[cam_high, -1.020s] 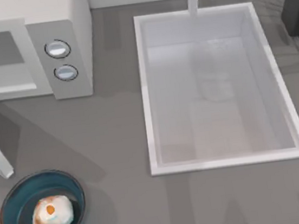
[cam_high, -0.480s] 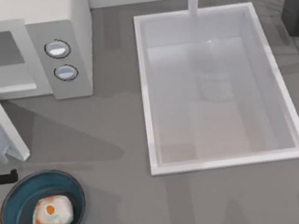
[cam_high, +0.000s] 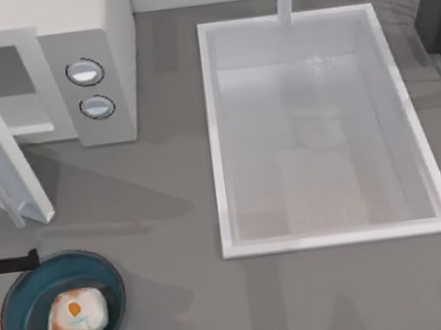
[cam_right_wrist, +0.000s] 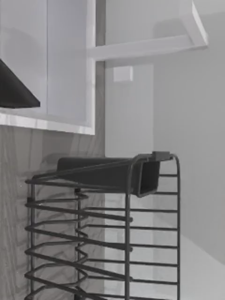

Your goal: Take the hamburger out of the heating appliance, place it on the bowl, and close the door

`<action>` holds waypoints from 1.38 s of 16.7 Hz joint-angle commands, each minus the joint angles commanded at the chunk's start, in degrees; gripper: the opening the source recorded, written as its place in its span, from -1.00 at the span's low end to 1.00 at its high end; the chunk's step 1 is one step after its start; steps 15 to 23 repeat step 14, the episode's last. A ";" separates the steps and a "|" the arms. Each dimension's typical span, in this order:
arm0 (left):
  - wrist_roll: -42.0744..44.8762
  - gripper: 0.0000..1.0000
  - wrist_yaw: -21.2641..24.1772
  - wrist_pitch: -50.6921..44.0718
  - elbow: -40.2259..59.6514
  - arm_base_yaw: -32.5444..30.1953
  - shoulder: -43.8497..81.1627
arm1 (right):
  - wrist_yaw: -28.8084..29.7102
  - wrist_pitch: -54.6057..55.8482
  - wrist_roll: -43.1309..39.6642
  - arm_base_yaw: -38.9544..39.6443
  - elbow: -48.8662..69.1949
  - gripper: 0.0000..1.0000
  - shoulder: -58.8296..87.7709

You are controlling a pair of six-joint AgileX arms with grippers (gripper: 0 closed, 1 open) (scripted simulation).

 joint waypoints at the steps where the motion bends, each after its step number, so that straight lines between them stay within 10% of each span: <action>1: 0.00 -1.00 -0.01 0.38 0.56 -0.02 0.76 | 0.00 0.00 0.00 0.00 0.00 1.00 0.00; 11: -0.05 -1.00 -0.21 11.43 15.71 -0.60 27.68 | 0.00 0.00 0.00 0.00 0.00 1.00 0.00; 23: -0.05 -1.00 -0.23 12.40 16.97 -0.65 29.40 | 0.00 0.00 0.00 0.00 0.00 1.00 0.00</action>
